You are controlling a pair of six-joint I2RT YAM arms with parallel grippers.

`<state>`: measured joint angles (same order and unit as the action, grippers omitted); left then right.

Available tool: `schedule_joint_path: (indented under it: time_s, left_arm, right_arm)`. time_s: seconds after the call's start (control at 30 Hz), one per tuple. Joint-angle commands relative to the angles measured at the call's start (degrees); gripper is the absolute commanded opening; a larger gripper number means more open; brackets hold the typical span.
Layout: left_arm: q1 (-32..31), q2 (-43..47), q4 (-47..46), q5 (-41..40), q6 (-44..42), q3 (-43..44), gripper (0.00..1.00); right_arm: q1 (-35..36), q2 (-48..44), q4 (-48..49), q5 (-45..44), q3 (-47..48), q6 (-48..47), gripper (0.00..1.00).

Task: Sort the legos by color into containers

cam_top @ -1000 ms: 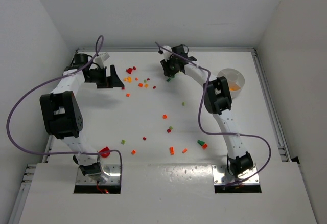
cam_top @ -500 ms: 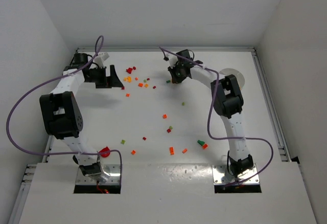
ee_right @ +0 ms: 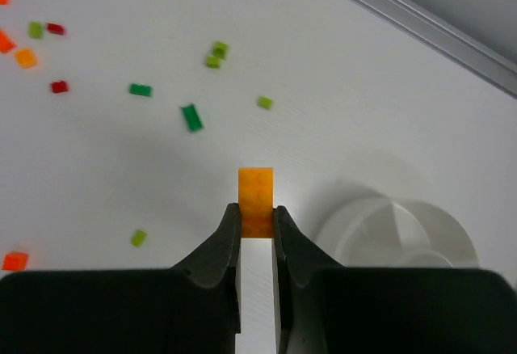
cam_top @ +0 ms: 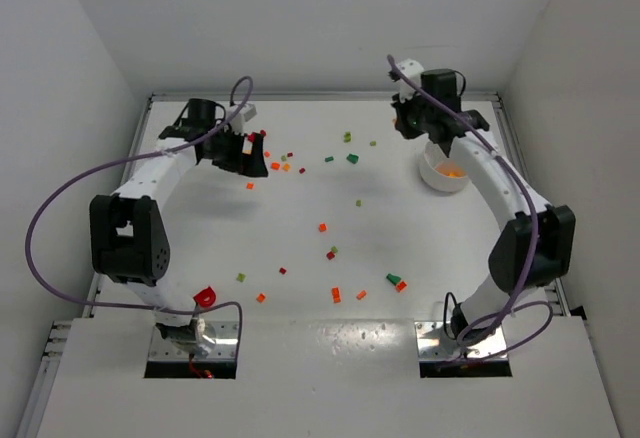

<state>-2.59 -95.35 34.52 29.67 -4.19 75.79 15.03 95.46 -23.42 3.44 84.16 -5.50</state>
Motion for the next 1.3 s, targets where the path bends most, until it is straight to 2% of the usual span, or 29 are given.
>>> schedule_joint_path:
  time_s: [0.0,0.13,0.17,0.27,0.4,0.73,1.0,1.1,1.2,1.23,1.27]
  left_arm:
    - [-4.16,2.54,-3.92,-5.15,0.93,-0.29,1.00]
    - [-9.69,1.49,-5.08,-8.57,1.46,1.64,1.00]
    - [-10.93,0.87,-5.08,-11.45,0.85,3.21,1.00]
    - [-13.31,-2.02,-2.54,-10.09,-1.09,6.38,1.00]
    - [-13.85,-3.78,-2.53,-8.84,-0.48,7.44,1.00]
    - [-13.85,-4.49,-2.53,-11.83,0.67,8.76,1.00]
    - [-13.85,-4.49,-2.53,-12.97,0.14,8.76,1.00]
    - [-13.85,-5.02,-2.53,-13.49,0.14,8.76,1.00]
    - [-13.85,-5.54,-2.53,-14.02,0.14,8.76,1.00]
    - [-13.85,-5.55,-2.53,-14.03,0.14,8.76,1.00]
    - [-13.85,-5.55,-2.53,-14.03,0.14,8.76,1.00]
  right_arm:
    - [-3.50,-2.90,-5.48,-5.63,-3.56,0.84,0.00]
    - [-8.43,-7.03,-9.09,-6.17,-5.75,0.84,0.00]
    - [-10.17,-7.91,-9.10,-6.17,-7.07,0.06,0.00]
    - [-12.56,-9.68,-11.99,-4.85,-8.48,-2.31,0.00]
    - [-15.02,-10.91,-14.98,-1.43,-10.16,-6.54,0.00]
    - [-18.54,-3.70,-17.54,2.88,-6.82,-15.50,0.00]
    - [-19.60,0.95,-15.69,1.04,-4.18,-21.65,0.01]
    - [-19.60,2.27,-15.16,-0.10,-4.18,-23.15,0.07]
    - [-20.12,2.27,-14.55,-0.63,-3.65,-23.77,0.26]
    - [-20.12,2.27,-14.55,-0.63,-3.65,-24.47,0.39]
    - [-20.12,2.27,-13.85,-0.63,-3.65,-24.47,0.46]
